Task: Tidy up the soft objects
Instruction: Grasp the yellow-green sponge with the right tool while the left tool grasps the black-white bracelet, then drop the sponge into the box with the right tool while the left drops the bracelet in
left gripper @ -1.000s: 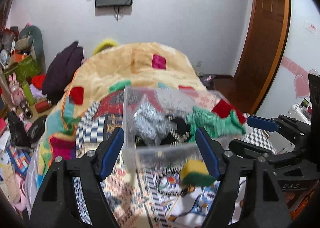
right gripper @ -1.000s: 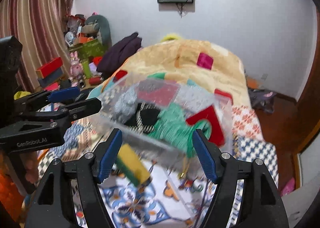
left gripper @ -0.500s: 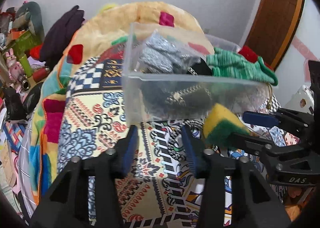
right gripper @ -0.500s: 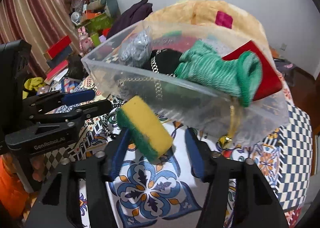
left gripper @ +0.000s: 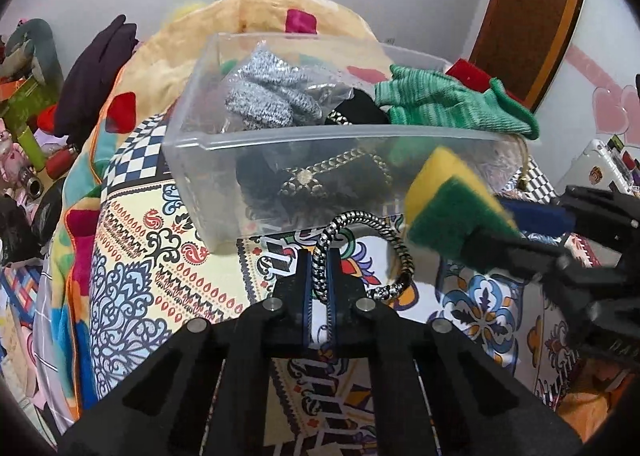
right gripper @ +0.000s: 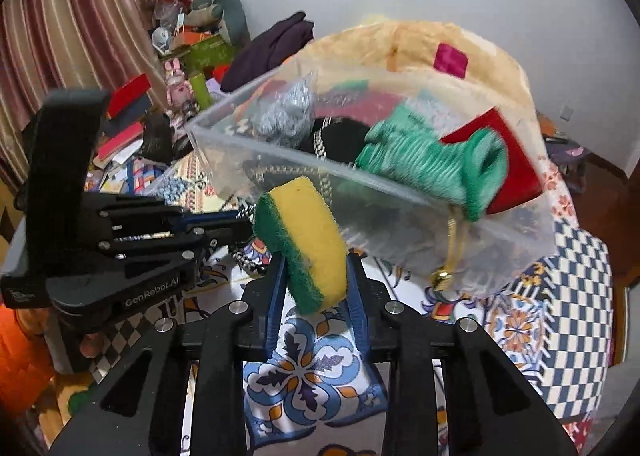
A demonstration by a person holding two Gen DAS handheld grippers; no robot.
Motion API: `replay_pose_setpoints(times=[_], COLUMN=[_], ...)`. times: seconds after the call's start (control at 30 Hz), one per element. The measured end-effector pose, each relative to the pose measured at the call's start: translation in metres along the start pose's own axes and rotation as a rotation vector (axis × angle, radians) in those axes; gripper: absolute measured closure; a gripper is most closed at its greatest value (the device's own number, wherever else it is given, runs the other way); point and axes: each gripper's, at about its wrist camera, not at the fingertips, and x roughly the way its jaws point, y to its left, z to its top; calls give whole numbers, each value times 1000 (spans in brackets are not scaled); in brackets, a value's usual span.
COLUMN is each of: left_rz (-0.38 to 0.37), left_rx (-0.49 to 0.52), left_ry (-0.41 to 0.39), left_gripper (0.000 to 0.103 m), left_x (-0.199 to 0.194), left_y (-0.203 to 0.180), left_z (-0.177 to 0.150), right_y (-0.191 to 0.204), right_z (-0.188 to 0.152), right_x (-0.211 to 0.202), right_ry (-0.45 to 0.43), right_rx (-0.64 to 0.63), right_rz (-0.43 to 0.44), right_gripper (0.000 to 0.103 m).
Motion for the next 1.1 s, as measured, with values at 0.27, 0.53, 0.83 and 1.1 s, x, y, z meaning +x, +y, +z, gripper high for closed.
replay_pose_setpoints(times=[0.27,0.53,0.83,1.1], left_rz=[-17,-6,23,37], left_rx=[-51,-91,-130,-130], left_ry=[-113,-267,-296,-231], left_gripper=[97,97,97,97], left_x=[-42,-83,-72,-38], left_y=[2,7,16,19], left_z=[0,28,54,60], right_y=[-1,-5,-16,-17], right_z=[12,40,55,53], right_x=[-35,-59,-38,-6], right_ry=[-110,-230,-229,-148], right_rx=[0,26,58,59], right_rz=[-39,-92,-87,-86], right_gripper=[77,77,77,76])
